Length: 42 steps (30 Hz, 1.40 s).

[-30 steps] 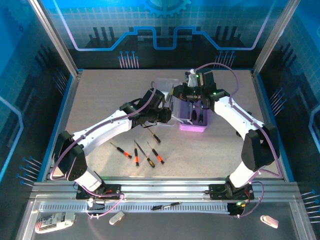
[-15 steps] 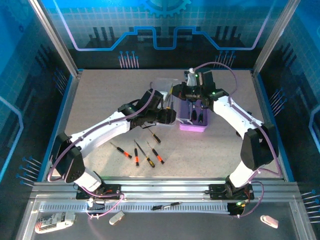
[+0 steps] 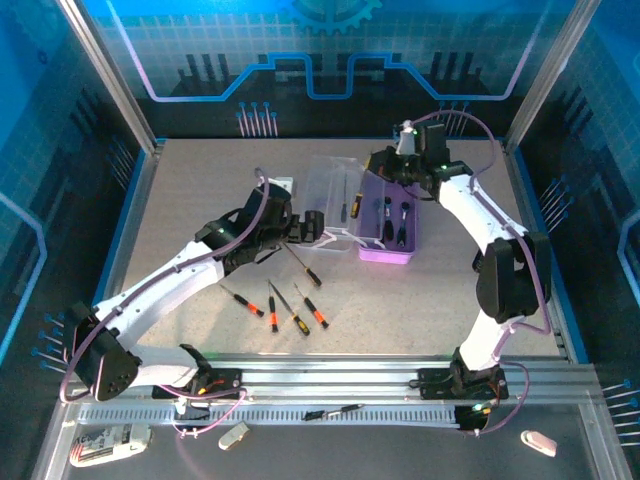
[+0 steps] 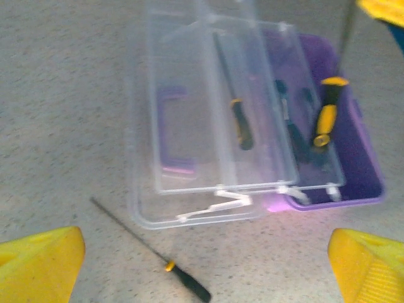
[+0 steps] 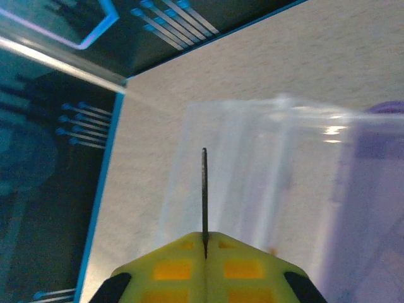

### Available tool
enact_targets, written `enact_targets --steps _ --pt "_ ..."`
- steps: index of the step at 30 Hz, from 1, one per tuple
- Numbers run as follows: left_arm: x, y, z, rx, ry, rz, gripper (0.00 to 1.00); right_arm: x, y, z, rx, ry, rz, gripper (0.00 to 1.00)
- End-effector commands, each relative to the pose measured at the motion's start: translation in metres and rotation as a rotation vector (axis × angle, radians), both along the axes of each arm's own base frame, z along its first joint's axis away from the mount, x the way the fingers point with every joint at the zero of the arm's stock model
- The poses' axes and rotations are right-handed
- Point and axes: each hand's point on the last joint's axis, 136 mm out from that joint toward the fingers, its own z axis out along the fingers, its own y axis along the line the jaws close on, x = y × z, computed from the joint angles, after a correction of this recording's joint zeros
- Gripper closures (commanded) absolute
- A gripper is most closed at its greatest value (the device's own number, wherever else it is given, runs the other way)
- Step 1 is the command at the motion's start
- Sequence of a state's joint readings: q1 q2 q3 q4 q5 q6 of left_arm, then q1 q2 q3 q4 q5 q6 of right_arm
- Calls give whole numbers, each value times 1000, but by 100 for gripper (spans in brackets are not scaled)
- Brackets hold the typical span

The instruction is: Pack the tool kit

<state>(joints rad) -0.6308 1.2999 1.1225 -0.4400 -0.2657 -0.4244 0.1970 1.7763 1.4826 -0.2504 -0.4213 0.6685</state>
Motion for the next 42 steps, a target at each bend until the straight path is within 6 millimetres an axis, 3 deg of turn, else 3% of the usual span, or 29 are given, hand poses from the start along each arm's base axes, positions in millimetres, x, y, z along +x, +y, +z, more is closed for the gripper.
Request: enact_targets --steps 1,9,20,26,32,42 --pt "-5 22 -12 17 29 83 1 13 -20 -18 -60 33 -22 99" --pt "-5 68 -53 34 185 275 1 27 -9 -57 -40 126 17 99" --pt "-6 61 -74 12 257 256 1 25 23 -88 37 206 69 99" --pt "-6 50 -81 -21 300 232 1 29 26 -95 57 227 73 96" --pt "-8 49 -86 -20 318 230 1 32 27 -96 46 241 84 81" --pt "-12 50 -91 -16 338 232 1 28 21 -74 48 202 74 78"
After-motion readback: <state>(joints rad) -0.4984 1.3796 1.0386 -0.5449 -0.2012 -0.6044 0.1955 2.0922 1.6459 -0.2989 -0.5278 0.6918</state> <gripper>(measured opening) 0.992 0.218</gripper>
